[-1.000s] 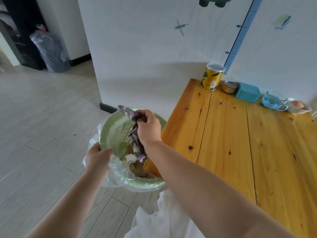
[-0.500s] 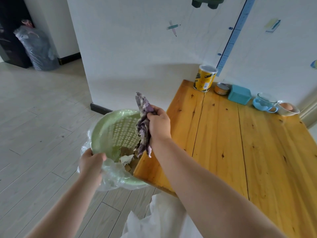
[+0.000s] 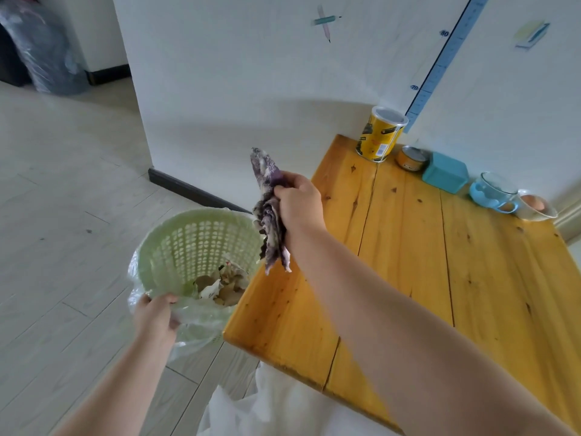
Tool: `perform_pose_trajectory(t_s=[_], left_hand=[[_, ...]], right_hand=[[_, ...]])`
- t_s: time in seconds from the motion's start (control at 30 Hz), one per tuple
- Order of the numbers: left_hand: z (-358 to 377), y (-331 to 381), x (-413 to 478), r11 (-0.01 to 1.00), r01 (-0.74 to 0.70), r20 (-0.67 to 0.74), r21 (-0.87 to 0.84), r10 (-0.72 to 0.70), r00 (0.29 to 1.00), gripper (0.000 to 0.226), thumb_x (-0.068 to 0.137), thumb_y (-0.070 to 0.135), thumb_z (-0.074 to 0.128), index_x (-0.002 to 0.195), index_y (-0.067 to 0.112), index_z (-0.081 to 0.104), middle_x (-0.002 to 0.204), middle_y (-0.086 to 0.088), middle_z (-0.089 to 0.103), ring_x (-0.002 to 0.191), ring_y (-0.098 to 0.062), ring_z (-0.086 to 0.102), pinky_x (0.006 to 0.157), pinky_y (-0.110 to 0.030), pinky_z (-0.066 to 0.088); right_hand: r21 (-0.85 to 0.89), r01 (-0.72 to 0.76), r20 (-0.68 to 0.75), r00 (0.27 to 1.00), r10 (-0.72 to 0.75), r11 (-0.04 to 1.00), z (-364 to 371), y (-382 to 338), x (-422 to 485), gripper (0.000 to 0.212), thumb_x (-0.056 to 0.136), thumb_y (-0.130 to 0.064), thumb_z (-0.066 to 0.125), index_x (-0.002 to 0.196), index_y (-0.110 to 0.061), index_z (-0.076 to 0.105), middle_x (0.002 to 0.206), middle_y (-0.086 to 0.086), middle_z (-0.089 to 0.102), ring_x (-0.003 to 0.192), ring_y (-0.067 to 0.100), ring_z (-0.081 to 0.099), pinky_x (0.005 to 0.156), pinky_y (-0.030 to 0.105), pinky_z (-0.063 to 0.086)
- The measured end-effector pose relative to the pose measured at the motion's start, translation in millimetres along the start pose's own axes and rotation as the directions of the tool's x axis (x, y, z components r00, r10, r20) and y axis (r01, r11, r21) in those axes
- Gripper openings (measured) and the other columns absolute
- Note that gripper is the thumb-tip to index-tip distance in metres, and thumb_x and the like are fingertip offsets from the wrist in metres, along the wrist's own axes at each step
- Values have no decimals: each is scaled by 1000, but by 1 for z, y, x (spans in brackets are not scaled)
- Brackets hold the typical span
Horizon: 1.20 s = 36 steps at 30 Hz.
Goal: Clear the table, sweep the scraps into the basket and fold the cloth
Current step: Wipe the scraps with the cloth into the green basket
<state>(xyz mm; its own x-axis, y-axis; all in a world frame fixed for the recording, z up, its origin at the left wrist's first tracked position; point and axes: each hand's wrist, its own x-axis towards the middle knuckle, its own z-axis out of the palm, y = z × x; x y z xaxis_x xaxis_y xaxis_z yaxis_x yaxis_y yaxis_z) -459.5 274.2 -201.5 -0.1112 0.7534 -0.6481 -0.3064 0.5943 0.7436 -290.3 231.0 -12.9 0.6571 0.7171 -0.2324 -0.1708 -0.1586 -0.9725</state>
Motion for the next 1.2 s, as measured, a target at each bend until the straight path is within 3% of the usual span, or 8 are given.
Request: perform_pose_trajectory(t_s=[0.1, 0.17, 0.37, 0.6, 0.8, 0.93, 1.07, 1.2], left_hand=[[6, -16, 17, 999, 30, -23, -42, -31, 999, 24, 81, -7, 48, 72, 16, 47, 83, -3, 55, 70, -19, 54, 58, -33, 48], [9, -25, 24, 999, 19, -17, -47, -20, 1000, 23, 81, -7, 47, 73, 15, 48, 83, -2, 55, 71, -18, 54, 60, -31, 48], [15, -50, 54, 1000, 17, -61, -23, -18, 998, 25, 81, -9, 44, 73, 15, 45, 73, -4, 49, 59, -16, 44, 32, -10, 33], [14, -77, 84, 994, 99, -85, -41, -102, 991, 28, 80, -12, 42, 73, 16, 44, 78, -5, 47, 64, -17, 43, 55, -28, 34], [3, -93, 101, 988, 145, -111, -42, -149, 983, 30, 79, -14, 43, 73, 15, 45, 79, -4, 49, 66, -17, 44, 58, -28, 37], [1, -96, 110, 988, 138, -144, 75, -126, 981, 23, 82, -11, 46, 78, 12, 46, 78, -5, 49, 63, -18, 45, 55, -29, 37], [-5, -101, 116, 922, 180, -251, 343, -95, 963, 25, 83, 0, 51, 107, 2, 48, 90, -16, 52, 63, -24, 46, 54, -31, 40], [-9, -95, 112, 849, 213, -246, 484, -101, 964, 34, 82, 5, 54, 114, -1, 48, 107, -25, 56, 83, -35, 55, 63, -37, 48]], right_hand=[[-131, 97, 43, 995, -92, 987, -5, -3, 4, 32, 89, 2, 42, 93, -24, 60, 93, -2, 64, 75, 8, 59, 62, 18, 49], [-149, 110, 68, 993, -101, 983, -7, -3, 5, 32, 88, 2, 43, 93, -24, 61, 98, -1, 66, 86, 14, 63, 77, 26, 56], [-192, 119, 156, 984, -89, 974, -4, 6, 10, 32, 86, 0, 47, 90, -28, 63, 102, 1, 68, 98, 22, 65, 88, 45, 54], [-300, 259, 267, 947, -179, 918, 5, 21, 21, 30, 89, 0, 45, 97, -22, 63, 87, -8, 63, 70, 1, 60, 64, 13, 51], [-455, 331, 230, 941, -250, 827, 8, 37, 40, 32, 88, -2, 45, 107, -22, 63, 91, -11, 61, 81, 2, 57, 69, 15, 49], [-480, 311, 216, 948, -233, 820, 10, 41, 45, 32, 89, -2, 45, 106, -22, 63, 92, -10, 62, 74, -1, 56, 65, 14, 48], [-479, 312, 215, 948, -235, 821, 14, 42, 42, 32, 89, -2, 45, 106, -22, 63, 93, -9, 62, 77, 2, 57, 68, 17, 49], [-483, 319, 213, 946, -244, 816, 16, 43, 38, 32, 88, -2, 45, 106, -21, 63, 90, -10, 61, 79, 6, 58, 73, 23, 51]])
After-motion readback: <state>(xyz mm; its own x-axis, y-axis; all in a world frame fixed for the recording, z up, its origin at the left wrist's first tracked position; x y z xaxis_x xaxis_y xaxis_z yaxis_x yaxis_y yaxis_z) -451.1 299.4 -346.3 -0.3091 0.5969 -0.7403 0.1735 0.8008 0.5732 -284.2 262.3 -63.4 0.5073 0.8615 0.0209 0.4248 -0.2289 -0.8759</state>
